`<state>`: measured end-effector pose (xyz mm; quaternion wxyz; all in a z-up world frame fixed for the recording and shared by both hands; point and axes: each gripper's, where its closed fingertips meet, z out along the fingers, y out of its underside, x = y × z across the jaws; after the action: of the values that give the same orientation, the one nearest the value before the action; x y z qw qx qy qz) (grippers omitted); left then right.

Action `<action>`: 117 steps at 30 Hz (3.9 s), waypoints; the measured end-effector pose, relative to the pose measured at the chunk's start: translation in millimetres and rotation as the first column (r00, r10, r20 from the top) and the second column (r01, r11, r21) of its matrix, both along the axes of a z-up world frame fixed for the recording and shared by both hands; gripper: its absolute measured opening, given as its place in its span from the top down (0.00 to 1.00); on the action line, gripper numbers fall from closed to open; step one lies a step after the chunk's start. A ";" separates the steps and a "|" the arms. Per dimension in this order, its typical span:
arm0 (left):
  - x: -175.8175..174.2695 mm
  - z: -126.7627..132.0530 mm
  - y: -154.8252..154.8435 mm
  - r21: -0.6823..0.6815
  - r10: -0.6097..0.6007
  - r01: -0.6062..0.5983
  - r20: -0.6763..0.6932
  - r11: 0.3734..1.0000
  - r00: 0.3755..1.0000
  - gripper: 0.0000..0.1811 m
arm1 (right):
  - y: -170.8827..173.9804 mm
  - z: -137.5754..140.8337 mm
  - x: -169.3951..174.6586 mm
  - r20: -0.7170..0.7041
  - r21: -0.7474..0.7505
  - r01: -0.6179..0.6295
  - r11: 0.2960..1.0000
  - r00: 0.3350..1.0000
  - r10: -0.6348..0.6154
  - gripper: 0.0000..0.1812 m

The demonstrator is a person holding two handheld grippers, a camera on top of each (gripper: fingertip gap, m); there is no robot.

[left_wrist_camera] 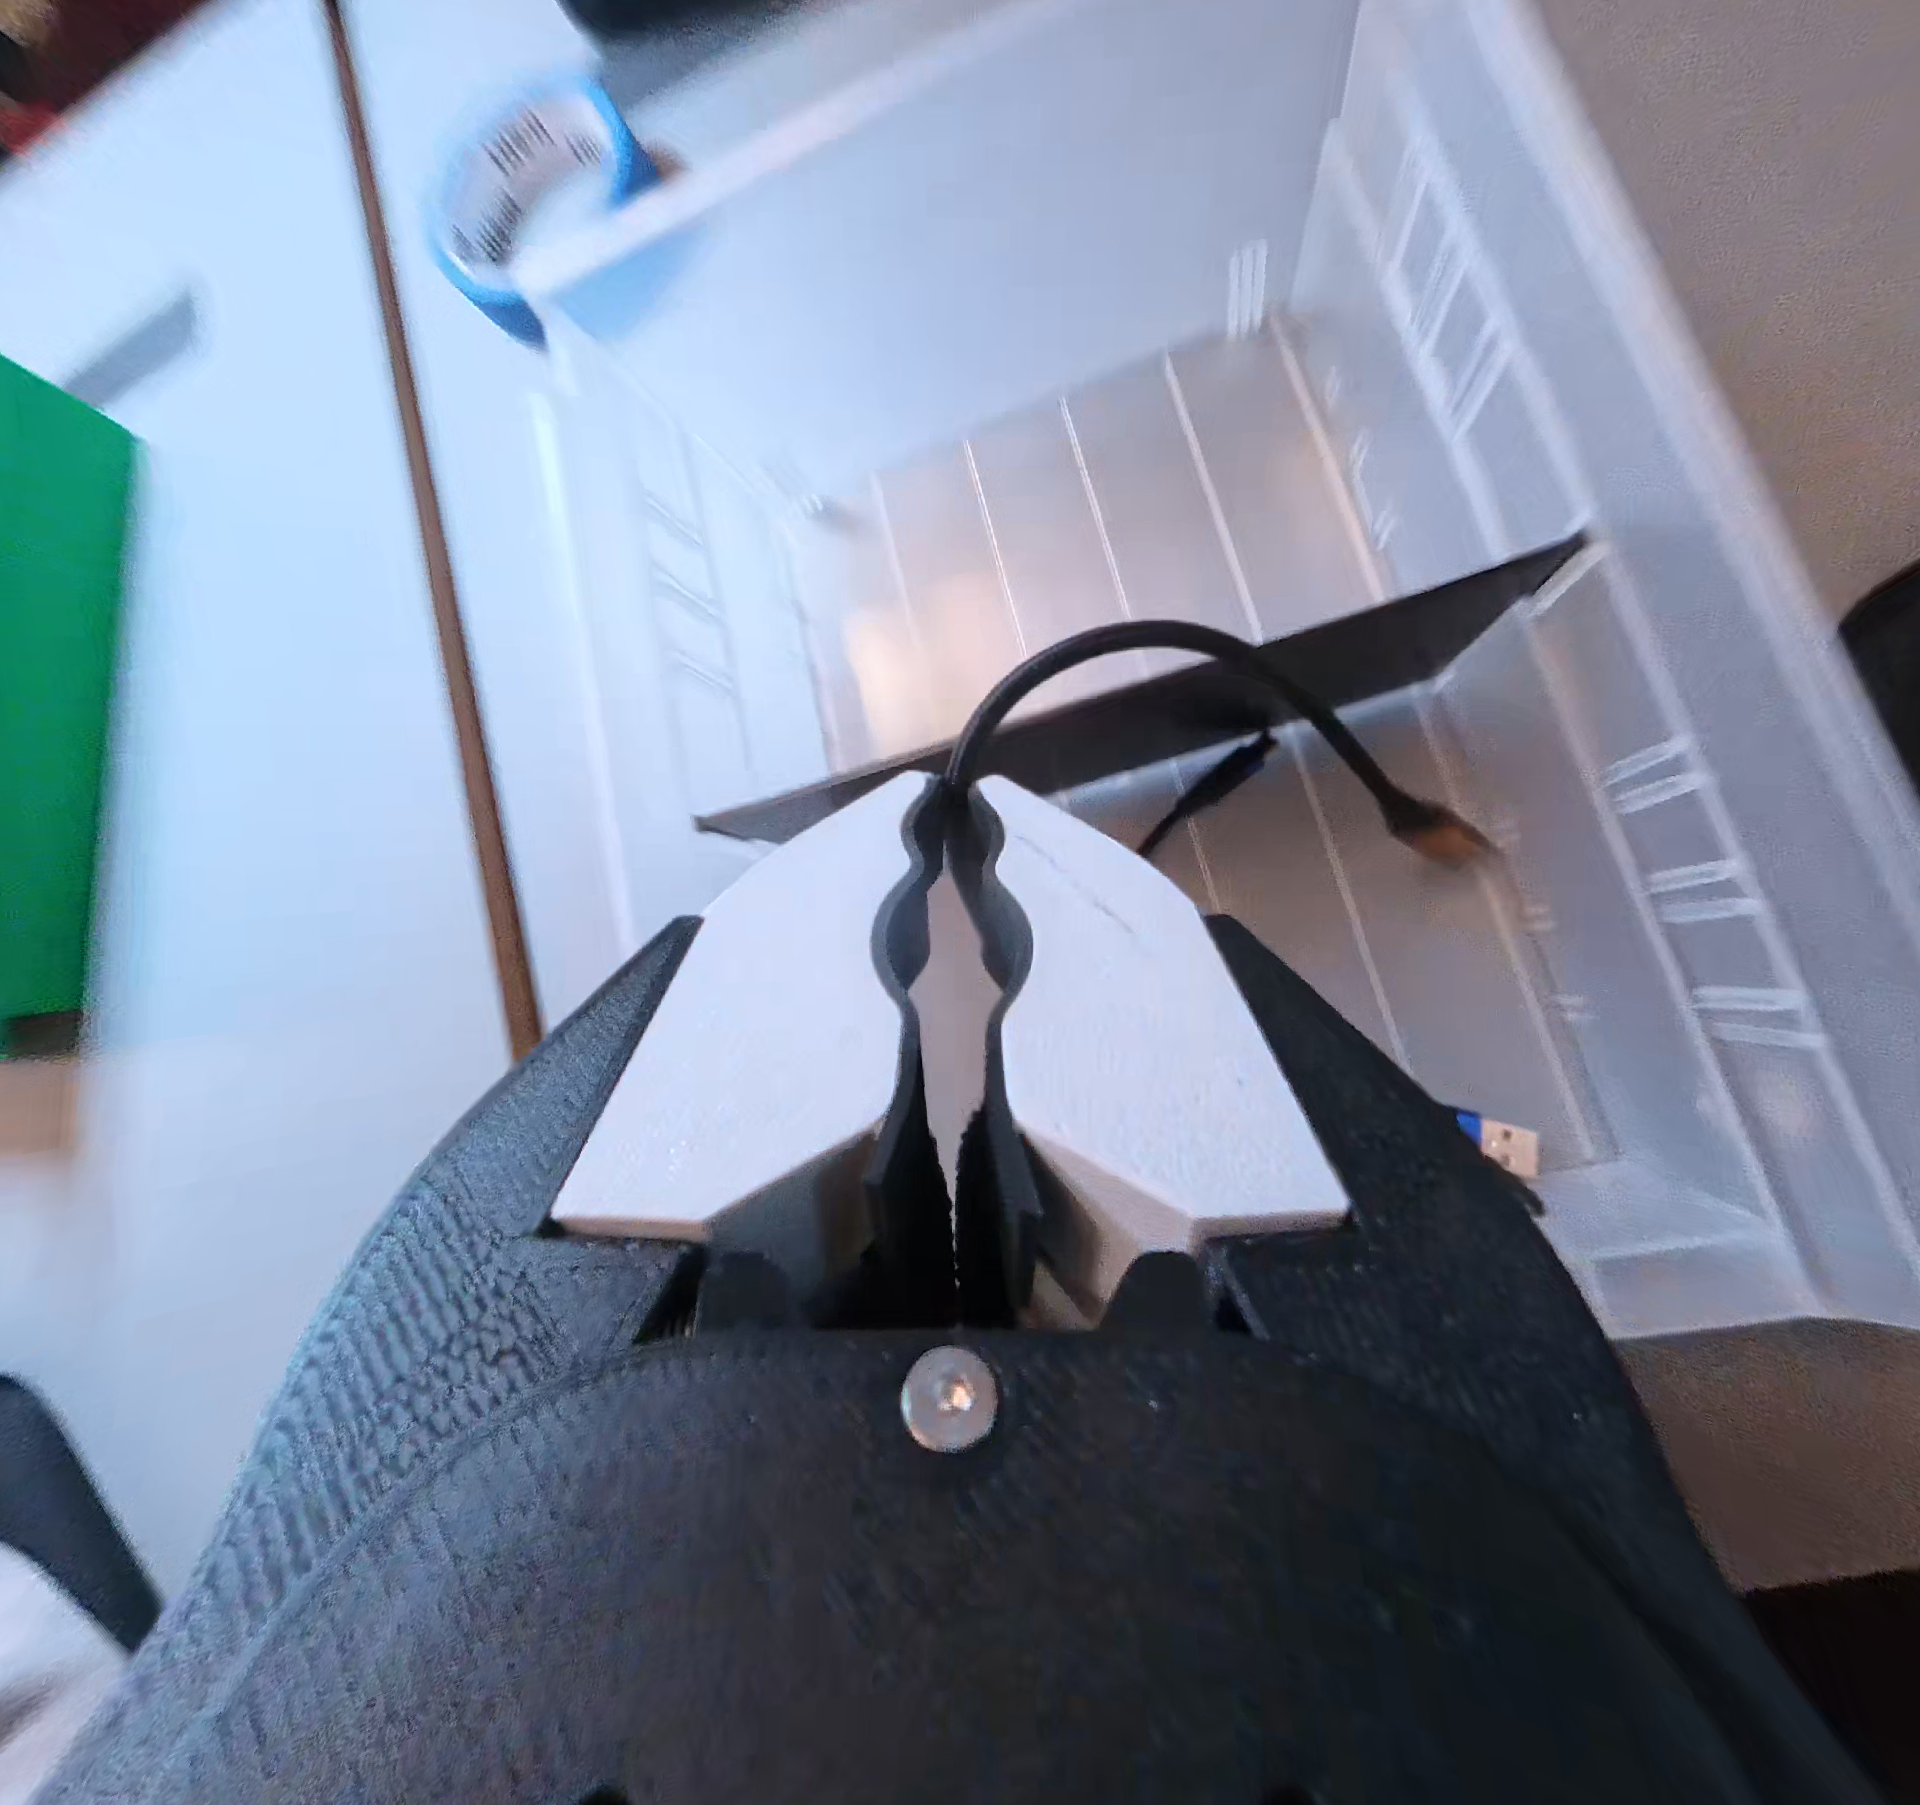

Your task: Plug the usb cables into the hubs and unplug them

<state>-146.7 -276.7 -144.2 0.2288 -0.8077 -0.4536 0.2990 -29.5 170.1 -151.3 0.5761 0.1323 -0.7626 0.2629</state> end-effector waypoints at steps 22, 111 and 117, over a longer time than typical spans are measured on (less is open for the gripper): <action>61.1 166.4 166.6 0.107 -0.185 0.381 -0.735 0.919 0.653 0.98 | 72.5 -77.1 50.8 0.543 0.363 0.025 0.931 0.807 -0.233 0.78; 161.5 33.8 357.9 0.095 -0.884 0.986 -0.437 0.135 0.163 0.96 | -89.4 44.3 44.4 0.576 -0.564 -0.194 0.803 0.604 0.551 0.89; 163.4 33.2 358.6 0.184 -0.864 0.973 -0.458 0.139 0.210 0.96 | -90.7 45.1 44.9 0.480 -0.519 -0.252 0.817 0.705 0.523 0.94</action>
<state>16.7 81.9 -111.0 0.5914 -0.7934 0.1208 0.0782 15.4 79.4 -106.2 0.2464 0.0773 -0.7840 0.5645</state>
